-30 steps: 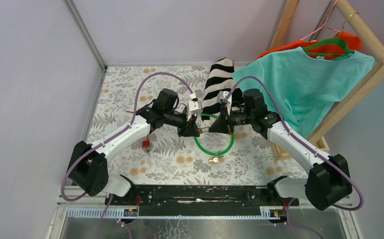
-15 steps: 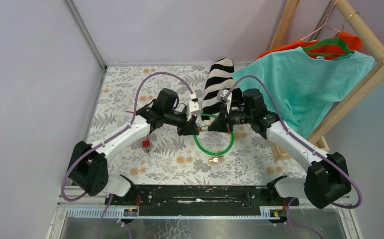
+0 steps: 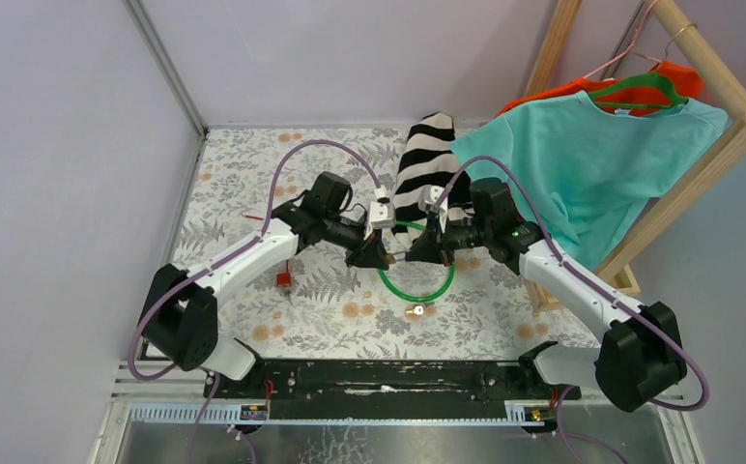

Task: Lock with the key
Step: Lock the lock.

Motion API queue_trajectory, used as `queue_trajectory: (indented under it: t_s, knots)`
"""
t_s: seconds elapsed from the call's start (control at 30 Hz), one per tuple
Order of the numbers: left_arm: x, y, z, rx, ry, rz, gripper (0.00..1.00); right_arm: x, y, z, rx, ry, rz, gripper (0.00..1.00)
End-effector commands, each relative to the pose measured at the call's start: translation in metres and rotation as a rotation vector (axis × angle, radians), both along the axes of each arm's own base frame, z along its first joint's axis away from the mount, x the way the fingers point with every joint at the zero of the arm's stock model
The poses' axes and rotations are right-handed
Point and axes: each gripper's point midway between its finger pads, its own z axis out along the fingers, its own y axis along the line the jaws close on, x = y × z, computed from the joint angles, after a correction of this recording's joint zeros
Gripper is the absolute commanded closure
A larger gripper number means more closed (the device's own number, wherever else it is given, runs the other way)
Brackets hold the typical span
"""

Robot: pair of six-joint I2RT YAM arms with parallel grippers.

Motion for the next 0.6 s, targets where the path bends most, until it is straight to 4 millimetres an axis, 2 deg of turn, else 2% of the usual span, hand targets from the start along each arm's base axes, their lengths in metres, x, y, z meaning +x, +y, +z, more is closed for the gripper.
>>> queue_trajectory:
  t_s: [0.0, 0.17, 0.27, 0.37, 0.57]
  knots:
    - [-0.014, -0.021, 0.052, -0.192, -0.086, -0.161, 1.00, -0.016, 0.013, 0.009, 0.012, -0.137, 0.126, 1.00]
    - [-0.014, -0.021, 0.050, -0.185, -0.090, -0.158, 1.00, -0.013, 0.014, 0.012, 0.009, -0.133, 0.102, 1.00]
    - [-0.005, -0.022, 0.049, -0.172, -0.106, -0.114, 1.00, -0.014, 0.017, 0.015, 0.029, -0.098, 0.090, 1.00]
    - [0.005, -0.026, 0.059, -0.195, -0.130, -0.062, 1.00, -0.015, 0.020, 0.012, 0.039, -0.061, 0.084, 1.00]
    - [0.010, -0.032, 0.068, -0.213, -0.138, -0.047, 1.00, -0.015, 0.024, 0.010, 0.056, -0.043, 0.074, 1.00]
